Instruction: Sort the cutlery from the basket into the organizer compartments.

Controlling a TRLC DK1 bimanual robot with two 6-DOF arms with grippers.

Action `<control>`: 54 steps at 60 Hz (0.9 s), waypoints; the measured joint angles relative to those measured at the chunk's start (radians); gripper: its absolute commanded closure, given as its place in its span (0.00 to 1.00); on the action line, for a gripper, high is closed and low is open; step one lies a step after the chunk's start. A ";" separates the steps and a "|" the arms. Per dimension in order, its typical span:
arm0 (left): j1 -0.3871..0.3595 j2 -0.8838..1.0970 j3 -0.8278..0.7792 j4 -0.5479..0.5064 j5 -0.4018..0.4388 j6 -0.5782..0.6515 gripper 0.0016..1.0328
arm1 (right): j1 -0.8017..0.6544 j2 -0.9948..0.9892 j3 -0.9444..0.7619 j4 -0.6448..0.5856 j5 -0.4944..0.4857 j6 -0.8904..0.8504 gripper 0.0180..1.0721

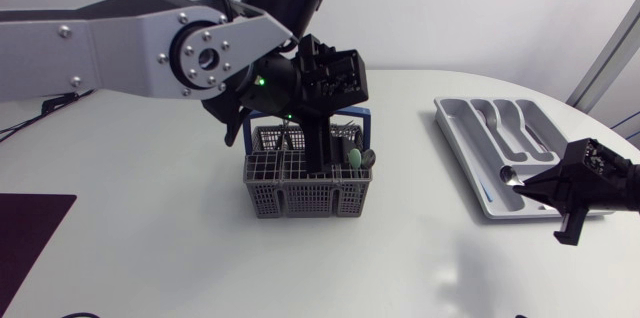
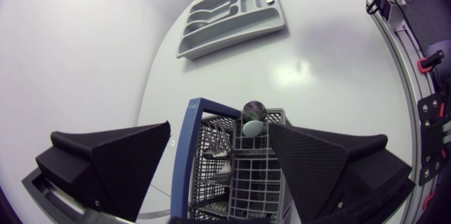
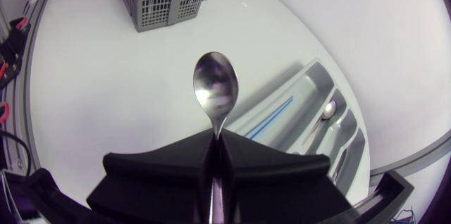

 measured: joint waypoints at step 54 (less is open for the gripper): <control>0.000 -0.102 -0.133 -0.013 -0.026 -0.059 0.07 | -0.202 0.651 0.475 -0.016 0.272 -0.545 0.94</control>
